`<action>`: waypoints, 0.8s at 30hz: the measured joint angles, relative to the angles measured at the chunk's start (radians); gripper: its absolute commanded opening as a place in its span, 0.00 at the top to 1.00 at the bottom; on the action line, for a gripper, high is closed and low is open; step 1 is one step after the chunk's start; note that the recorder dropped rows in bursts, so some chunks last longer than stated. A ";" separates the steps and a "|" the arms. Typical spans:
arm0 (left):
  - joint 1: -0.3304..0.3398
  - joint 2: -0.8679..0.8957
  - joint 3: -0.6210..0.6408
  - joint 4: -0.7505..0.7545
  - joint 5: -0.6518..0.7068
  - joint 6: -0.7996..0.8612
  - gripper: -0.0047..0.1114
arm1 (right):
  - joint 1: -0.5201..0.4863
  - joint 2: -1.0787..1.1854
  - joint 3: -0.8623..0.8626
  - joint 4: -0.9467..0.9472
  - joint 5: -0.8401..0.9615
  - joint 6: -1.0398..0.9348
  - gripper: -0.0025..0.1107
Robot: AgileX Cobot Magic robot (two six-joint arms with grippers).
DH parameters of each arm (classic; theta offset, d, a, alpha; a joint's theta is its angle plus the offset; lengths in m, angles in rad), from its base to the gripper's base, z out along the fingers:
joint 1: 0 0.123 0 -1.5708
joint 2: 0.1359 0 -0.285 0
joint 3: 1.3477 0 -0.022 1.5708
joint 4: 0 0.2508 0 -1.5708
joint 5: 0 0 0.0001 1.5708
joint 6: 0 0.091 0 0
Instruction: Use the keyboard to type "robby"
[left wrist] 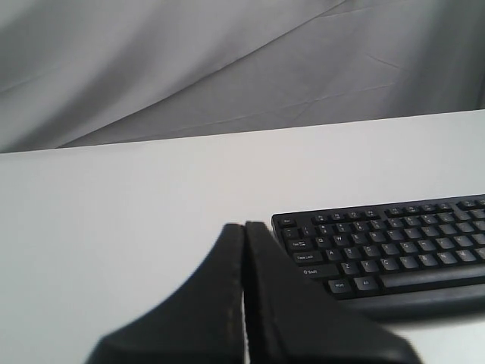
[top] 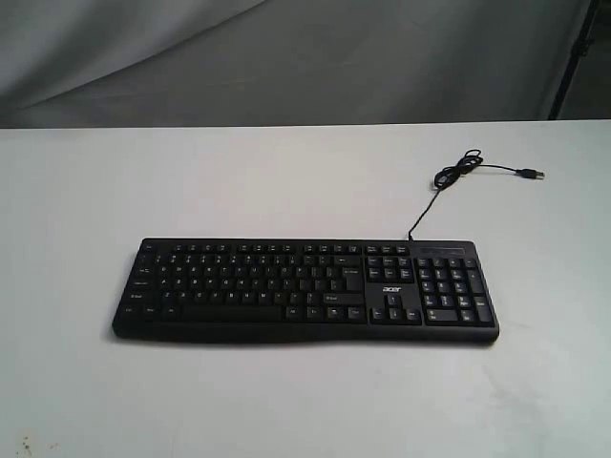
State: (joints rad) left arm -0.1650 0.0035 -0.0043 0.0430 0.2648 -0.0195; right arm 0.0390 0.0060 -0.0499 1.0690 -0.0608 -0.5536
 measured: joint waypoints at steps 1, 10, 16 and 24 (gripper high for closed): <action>0.000 0.000 0.000 0.000 0.000 0.000 0.96 | 0.000 0.000 0.000 -0.046 0.007 0.000 0.98; 0.000 0.000 0.000 0.000 0.000 0.000 0.96 | 0.000 0.000 0.000 -0.461 0.168 0.000 0.98; 0.000 0.000 0.000 0.000 0.000 0.000 0.96 | 0.000 0.000 0.000 -0.510 0.197 0.056 0.98; 0.000 0.000 0.000 0.000 0.000 0.000 0.96 | 0.000 0.000 0.000 -0.698 0.241 0.418 0.98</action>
State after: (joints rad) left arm -0.1650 0.0035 -0.0043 0.0430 0.2648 -0.0195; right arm 0.0390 0.0060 -0.0499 0.3705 0.1799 -0.1357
